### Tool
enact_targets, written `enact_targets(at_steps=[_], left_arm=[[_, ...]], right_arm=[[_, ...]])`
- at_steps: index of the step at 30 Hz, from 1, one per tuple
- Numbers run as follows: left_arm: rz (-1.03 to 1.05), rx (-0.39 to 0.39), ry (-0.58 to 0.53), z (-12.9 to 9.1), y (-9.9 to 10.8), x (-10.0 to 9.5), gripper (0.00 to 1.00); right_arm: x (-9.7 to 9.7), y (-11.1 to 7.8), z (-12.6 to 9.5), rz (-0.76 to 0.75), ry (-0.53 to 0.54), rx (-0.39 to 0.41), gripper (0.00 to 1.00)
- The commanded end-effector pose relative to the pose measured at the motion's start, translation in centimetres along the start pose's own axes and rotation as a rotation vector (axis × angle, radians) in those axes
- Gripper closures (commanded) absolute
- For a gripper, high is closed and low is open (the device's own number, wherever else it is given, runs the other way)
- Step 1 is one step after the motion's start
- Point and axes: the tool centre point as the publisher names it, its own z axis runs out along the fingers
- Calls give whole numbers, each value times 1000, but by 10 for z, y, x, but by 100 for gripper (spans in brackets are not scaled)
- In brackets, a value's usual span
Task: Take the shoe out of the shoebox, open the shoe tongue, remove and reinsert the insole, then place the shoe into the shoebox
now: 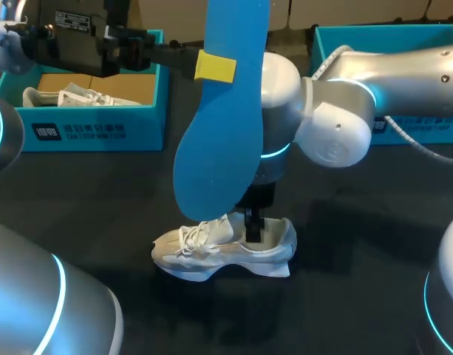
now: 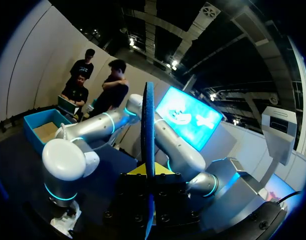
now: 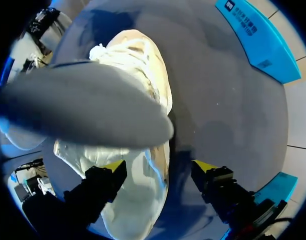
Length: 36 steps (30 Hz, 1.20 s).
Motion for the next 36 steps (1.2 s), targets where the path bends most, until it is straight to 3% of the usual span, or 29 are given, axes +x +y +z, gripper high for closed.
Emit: enact_targets(at_steps=[1,12,19,27,32,36], left_arm=[[-1,-3,1,2,-1,-1,100],[-1,-3,1,2,-1,-1,100],[-1,-3,1,2,-1,-1,100],[-1,-3,1,2,-1,-1,100],[-1,-3,1,2,-1,-1,100],[-1,-3,1,2,-1,-1,100]], right_arm=[[0,0,5,4,3,-6,100],[5,-1,-8,12,-5,-13,100],[10,-5,-31,69,0,11,100],[21,-6,-54,304,-13,9,100],[36,4,-67,566,-63,74,100],[36,4,-67,566,-63,74,100]])
